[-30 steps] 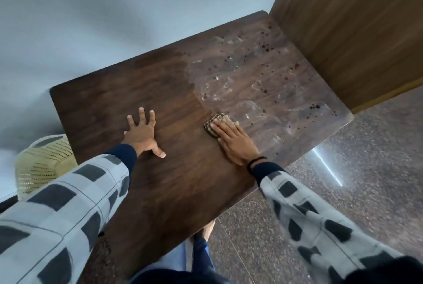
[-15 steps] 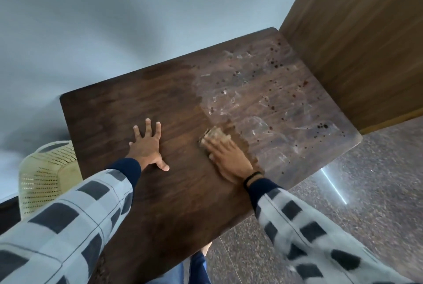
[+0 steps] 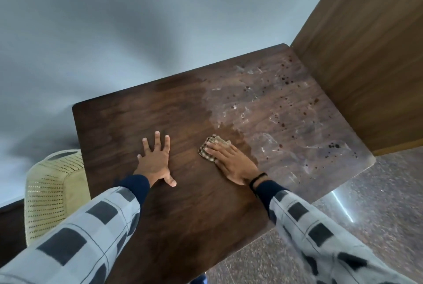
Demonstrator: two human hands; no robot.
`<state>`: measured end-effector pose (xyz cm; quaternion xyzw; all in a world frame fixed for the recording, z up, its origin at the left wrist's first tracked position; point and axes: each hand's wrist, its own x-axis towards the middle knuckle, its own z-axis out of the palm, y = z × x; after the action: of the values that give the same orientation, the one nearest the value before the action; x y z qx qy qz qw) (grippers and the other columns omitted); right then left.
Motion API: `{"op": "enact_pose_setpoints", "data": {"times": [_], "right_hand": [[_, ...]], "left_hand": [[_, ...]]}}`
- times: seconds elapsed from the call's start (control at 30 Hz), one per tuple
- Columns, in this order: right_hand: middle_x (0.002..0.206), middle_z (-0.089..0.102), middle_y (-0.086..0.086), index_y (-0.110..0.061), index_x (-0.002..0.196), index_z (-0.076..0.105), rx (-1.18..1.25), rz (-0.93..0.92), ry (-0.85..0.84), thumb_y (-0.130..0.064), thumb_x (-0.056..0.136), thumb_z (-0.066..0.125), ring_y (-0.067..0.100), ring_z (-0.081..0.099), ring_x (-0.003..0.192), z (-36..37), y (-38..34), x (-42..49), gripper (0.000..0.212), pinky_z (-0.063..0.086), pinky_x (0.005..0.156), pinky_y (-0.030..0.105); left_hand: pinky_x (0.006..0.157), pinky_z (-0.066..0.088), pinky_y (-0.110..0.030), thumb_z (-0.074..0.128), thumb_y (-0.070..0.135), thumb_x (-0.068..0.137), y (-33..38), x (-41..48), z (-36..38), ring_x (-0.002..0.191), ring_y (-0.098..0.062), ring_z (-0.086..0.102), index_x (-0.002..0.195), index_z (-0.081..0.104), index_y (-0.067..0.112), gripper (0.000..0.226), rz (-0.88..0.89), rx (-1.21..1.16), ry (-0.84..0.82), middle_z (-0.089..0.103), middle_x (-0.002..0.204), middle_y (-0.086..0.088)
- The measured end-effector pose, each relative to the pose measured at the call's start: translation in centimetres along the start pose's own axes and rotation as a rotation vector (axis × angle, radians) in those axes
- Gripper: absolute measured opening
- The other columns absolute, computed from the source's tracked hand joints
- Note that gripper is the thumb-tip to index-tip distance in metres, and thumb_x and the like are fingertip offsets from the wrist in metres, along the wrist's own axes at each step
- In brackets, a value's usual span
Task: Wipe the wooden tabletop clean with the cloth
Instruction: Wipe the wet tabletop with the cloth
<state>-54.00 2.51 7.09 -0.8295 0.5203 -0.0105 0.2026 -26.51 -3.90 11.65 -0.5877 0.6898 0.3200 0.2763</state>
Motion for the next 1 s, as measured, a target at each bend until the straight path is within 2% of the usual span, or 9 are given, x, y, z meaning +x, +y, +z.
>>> {"op": "enact_pose_setpoints", "data": {"times": [0.17,0.23,0.37,0.43,0.57,0.77,0.83,0.93,1.0], "right_hand": [[0.171,0.002,-0.007,-0.025,0.164,0.008,0.084,0.393,0.136,-0.03,0.11,0.031,0.016,-0.003,0.158,-2.4,1.3,5.3,0.059,0.008,0.127,0.047],[0.171,0.007,-0.007,-0.026,0.163,0.015,0.106,0.33,0.15,-0.029,0.109,0.032,0.016,0.004,0.157,-1.2,-0.5,5.0,0.057,0.012,0.127,0.046],[0.17,0.01,-0.01,-0.03,0.161,0.023,-0.002,-0.012,0.055,-0.035,0.111,0.026,0.011,0.006,0.157,0.6,0.3,2.5,0.05,0.01,0.128,0.04],[0.17,0.01,-0.009,-0.03,0.16,0.026,-0.017,0.035,0.078,-0.034,0.111,0.028,0.012,0.007,0.157,-0.7,2.1,4.7,0.049,0.01,0.128,0.043],[0.17,0.004,-0.013,-0.032,0.163,0.012,0.042,0.365,0.197,-0.032,0.109,0.031,0.009,-0.007,0.156,-1.8,2.2,8.1,0.057,0.005,0.128,0.046],[0.171,0.005,-0.009,-0.029,0.164,0.006,-0.13,-0.017,0.084,-0.039,0.11,0.022,0.012,-0.006,0.157,-0.1,3.7,6.6,0.057,0.002,0.128,0.039],[0.171,-0.001,-0.009,-0.032,0.163,0.005,-0.122,0.03,0.054,-0.04,0.11,0.021,0.011,-0.01,0.156,-1.7,5.1,9.1,0.056,0.001,0.128,0.043],[0.17,-0.012,-0.009,-0.04,0.161,0.006,-0.012,0.3,0.119,-0.042,0.109,0.024,0.013,-0.013,0.156,-3.0,4.8,12.2,0.055,-0.001,0.128,0.046],[0.171,-0.006,-0.009,-0.042,0.161,0.009,-0.025,0.295,0.146,-0.043,0.109,0.023,0.014,-0.012,0.156,-1.9,3.5,11.7,0.054,0.0,0.128,0.046]], "left_hand": [[0.119,0.01,-0.064,0.09,0.046,0.066,0.7,0.4,-0.2,0.144,-0.046,-0.029,0.153,-0.028,0.02,0.149,-0.03,-0.033,-0.02,-0.045,0.153,-0.01],[0.119,0.01,-0.063,0.088,0.048,0.068,1.3,1.1,-0.9,0.145,-0.046,-0.027,0.155,-0.024,0.021,0.144,0.0,-0.074,0.037,-0.043,0.155,-0.01],[0.118,0.006,-0.064,0.089,0.05,0.066,2.5,3.2,-4.2,0.146,-0.046,-0.024,0.155,-0.025,0.026,0.147,0.072,-0.13,0.136,-0.042,0.156,-0.004],[0.118,0.003,-0.064,0.089,0.051,0.065,2.6,4.6,-5.9,0.146,-0.046,-0.026,0.155,-0.025,0.027,0.147,0.047,-0.151,0.144,-0.043,0.155,-0.004],[0.118,-0.001,-0.065,0.09,0.053,0.062,2.0,6.7,-7.8,0.145,-0.046,-0.028,0.155,-0.024,0.03,0.149,-0.048,-0.141,0.125,-0.043,0.156,-0.005],[0.116,-0.002,-0.068,0.094,0.048,0.058,1.5,8.4,-7.5,0.142,-0.047,-0.032,0.154,-0.026,0.034,0.154,-0.053,-0.159,0.101,-0.045,0.154,-0.002],[0.115,-0.001,-0.068,0.095,0.047,0.056,1.5,8.6,-7.6,0.143,-0.047,-0.031,0.154,-0.025,0.034,0.155,-0.059,-0.164,0.103,-0.044,0.155,-0.002],[0.115,0.0,-0.068,0.095,0.048,0.055,1.4,8.7,-7.4,0.143,-0.047,-0.03,0.155,-0.023,0.034,0.156,-0.058,-0.165,0.119,-0.042,0.156,-0.002],[0.115,0.0,-0.068,0.095,0.048,0.054,1.3,8.7,-7.3,0.144,-0.047,-0.029,0.155,-0.023,0.034,0.156,-0.051,-0.167,0.126,-0.04,0.157,-0.001]]}}
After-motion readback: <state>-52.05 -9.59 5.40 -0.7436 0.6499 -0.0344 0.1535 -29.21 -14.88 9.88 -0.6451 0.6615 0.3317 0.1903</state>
